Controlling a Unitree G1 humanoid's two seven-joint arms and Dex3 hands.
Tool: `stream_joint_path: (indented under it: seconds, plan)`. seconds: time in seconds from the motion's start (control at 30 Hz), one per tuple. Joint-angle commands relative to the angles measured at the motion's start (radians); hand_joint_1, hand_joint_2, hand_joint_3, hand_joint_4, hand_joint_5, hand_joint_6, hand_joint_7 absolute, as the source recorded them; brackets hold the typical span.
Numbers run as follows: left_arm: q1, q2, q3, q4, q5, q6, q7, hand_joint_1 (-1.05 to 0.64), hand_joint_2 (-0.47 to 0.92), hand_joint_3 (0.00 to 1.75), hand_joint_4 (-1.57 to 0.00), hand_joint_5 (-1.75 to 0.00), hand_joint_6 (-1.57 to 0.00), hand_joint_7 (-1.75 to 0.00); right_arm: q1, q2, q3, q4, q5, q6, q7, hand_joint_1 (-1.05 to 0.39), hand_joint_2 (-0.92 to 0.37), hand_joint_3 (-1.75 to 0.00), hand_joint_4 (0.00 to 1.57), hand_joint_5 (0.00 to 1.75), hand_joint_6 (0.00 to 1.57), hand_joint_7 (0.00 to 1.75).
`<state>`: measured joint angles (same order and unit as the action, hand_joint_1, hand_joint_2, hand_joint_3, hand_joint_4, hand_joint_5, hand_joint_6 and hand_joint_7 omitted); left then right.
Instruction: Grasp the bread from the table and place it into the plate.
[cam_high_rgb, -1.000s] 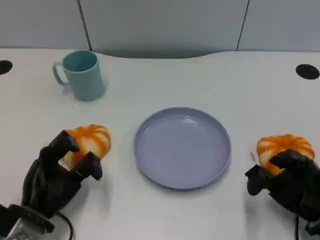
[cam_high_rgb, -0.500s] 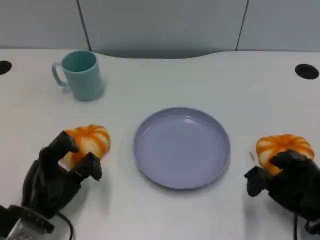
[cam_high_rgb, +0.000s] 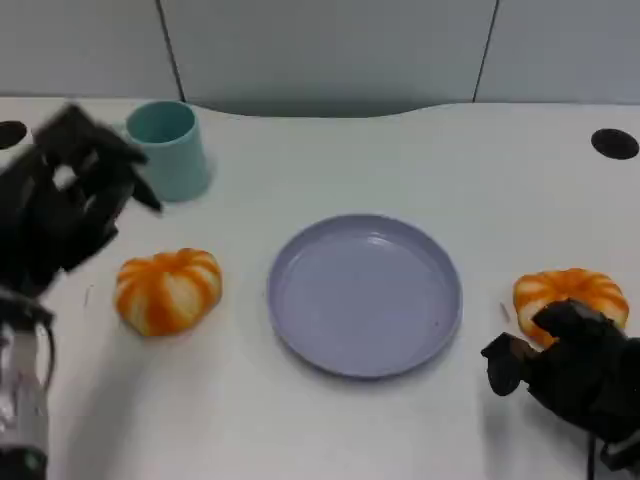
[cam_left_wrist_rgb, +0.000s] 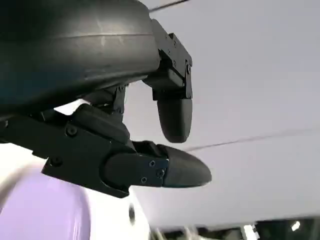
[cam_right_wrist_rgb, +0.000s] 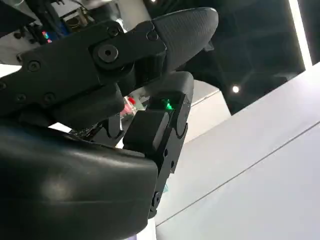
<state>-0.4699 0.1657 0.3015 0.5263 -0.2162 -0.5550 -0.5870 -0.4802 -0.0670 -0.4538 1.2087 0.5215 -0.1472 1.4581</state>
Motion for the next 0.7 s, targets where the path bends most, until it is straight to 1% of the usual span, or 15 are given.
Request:
stream_joint_path:
  seconds: [0.03,0.07,0.1,0.13,0.17,0.2,0.23,0.27,0.3,0.33,0.4,0.5,0.6,0.7]
  plan:
    - [-0.106,0.081,-0.069,0.254,0.184,-0.242,0.111,-0.76,0.92,0.08,-0.37,-1.37,-0.45,-1.03,0.001,0.002,-0.011,-0.004,0.002,-0.022,-0.016,-0.44,-0.92,-0.01,0.89,1.09,1.19,0.02]
    - [-0.134,0.113,-0.105,0.318,0.282,-0.287,0.191,-0.75,0.92,0.07,-0.36,-1.34,-0.46,-0.98,0.0,-0.001,-0.009,-0.003,-0.001,-0.025,-0.014,-0.44,-0.92,-0.01,0.89,1.08,1.2,0.02]
    - [-0.164,0.148,-0.153,0.374,0.387,-0.298,0.274,-0.8,0.92,0.11,-0.24,-1.18,-0.42,-0.81,0.0,-0.002,-0.009,-0.003,-0.002,-0.026,-0.015,-0.45,-0.92,-0.01,0.89,1.07,1.2,0.02]
    - [-0.186,0.173,-0.192,0.414,0.461,-0.294,0.338,-0.84,0.92,0.14,-0.15,-1.06,-0.4,-0.69,0.001,-0.002,-0.008,-0.004,-0.002,-0.024,-0.017,-0.45,-0.92,-0.01,0.89,1.07,1.2,0.02]
    - [-0.207,0.191,-0.227,0.45,0.52,-0.279,0.389,-0.87,0.92,0.16,-0.09,-0.96,-0.4,-0.56,0.003,-0.002,-0.007,-0.007,-0.003,-0.022,-0.022,-0.45,-0.92,0.0,0.89,1.07,1.2,0.02]
    - [-0.223,0.201,-0.251,0.477,0.552,-0.272,0.426,-0.91,0.92,0.18,-0.04,-0.81,-0.38,-0.42,0.005,-0.002,-0.005,-0.009,-0.004,-0.02,-0.026,-0.45,-0.91,0.0,0.89,1.07,1.21,0.03]
    - [-0.252,0.206,-0.284,0.527,0.587,-0.241,0.454,-0.93,0.92,0.19,-0.02,-0.76,-0.38,-0.37,0.003,-0.003,-0.004,-0.011,-0.001,0.001,-0.019,-0.45,-0.91,0.0,0.9,1.08,1.22,0.03]
    - [-0.278,0.207,-0.312,0.571,0.614,-0.216,0.478,-0.97,0.92,0.22,-0.01,-0.56,-0.3,-0.28,0.003,-0.004,-0.001,-0.014,0.0,0.017,-0.016,-0.43,-0.91,0.0,0.89,1.08,1.2,0.02]
    - [-0.302,0.207,-0.342,0.611,0.643,-0.188,0.507,-1.01,0.92,0.24,0.0,-0.4,-0.25,-0.21,0.002,-0.002,-0.003,-0.014,0.003,0.021,-0.009,-0.43,-0.91,0.0,0.89,1.08,1.2,0.02]
    - [-0.32,0.207,-0.366,0.642,0.665,-0.168,0.534,-1.03,0.92,0.26,0.0,-0.33,-0.23,-0.18,0.002,0.001,-0.005,-0.014,0.006,0.02,-0.004,-0.43,-0.91,0.0,0.89,1.07,1.19,0.01]
    - [-0.345,0.206,-0.425,0.685,0.72,-0.135,0.609,-1.04,0.92,0.31,0.0,-0.27,-0.2,-0.13,0.004,0.008,-0.013,-0.012,0.011,-0.001,-0.001,-0.43,-0.92,0.0,0.9,1.07,1.17,0.01]
    - [-0.371,0.199,-0.516,0.734,0.803,-0.073,0.716,-1.05,0.92,0.39,0.0,-0.23,-0.17,-0.1,0.008,0.019,-0.029,-0.001,0.02,-0.038,0.011,-0.44,-0.91,0.0,0.91,1.05,1.18,0.01]
    - [-0.388,0.187,-0.579,0.769,0.847,-0.004,0.749,-1.05,0.92,0.39,0.0,-0.17,-0.14,-0.07,0.013,0.031,-0.043,0.011,0.02,-0.09,0.022,-0.44,-0.92,-0.01,0.91,1.0,1.19,0.01]
    - [-0.391,0.169,-0.632,0.794,0.877,0.072,0.755,-1.05,0.92,0.36,0.0,-0.15,-0.14,-0.07,0.014,0.024,-0.039,0.019,0.01,-0.078,0.015,-0.44,-0.92,-0.01,0.91,1.01,1.2,0.01]
